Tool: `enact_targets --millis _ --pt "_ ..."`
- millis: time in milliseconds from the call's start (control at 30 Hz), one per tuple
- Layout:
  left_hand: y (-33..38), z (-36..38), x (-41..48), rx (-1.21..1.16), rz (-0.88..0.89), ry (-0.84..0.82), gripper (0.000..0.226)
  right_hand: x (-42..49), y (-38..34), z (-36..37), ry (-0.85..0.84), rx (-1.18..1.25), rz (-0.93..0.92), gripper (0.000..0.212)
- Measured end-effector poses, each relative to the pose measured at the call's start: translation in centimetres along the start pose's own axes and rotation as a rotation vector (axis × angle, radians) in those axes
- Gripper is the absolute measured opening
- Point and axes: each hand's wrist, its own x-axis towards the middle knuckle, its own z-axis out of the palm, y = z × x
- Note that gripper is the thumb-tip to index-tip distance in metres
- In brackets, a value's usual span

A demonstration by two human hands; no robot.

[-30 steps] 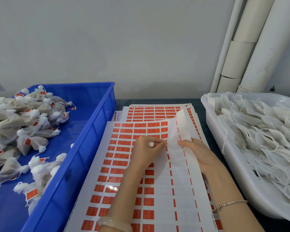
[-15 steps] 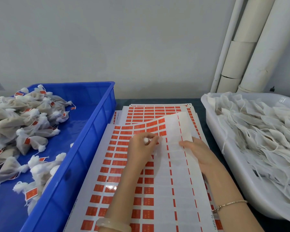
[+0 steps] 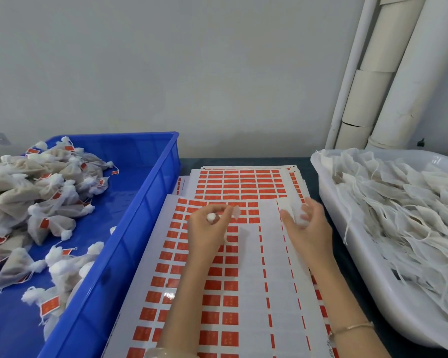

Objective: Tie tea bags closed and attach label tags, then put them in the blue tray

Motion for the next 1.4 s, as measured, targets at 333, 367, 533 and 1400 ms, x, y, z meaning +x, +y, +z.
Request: enact_targets --millis 333,367,533,1400 --pt "0.1 0.7 -0.6 -0.04 0.143 -0.317 0.012 -1.5 -1.4 1.6 -0.248 0.106 -0.245 0.018" --pt "0.1 0.6 -0.6 -0.039 0.144 -0.339 0.012 -1.4 -1.3 1.5 -0.239 0.11 -0.245 0.017" --pt "0.9 0.2 -0.9 -0.007 0.042 -0.45 0.022 -1.1 -0.8 0.9 -0.158 0.157 -0.169 0.015" --pt "0.2 -0.2 -0.6 -0.066 0.014 -0.521 0.011 -0.3 -0.8 0.7 -0.602 0.641 0.117 0.091"
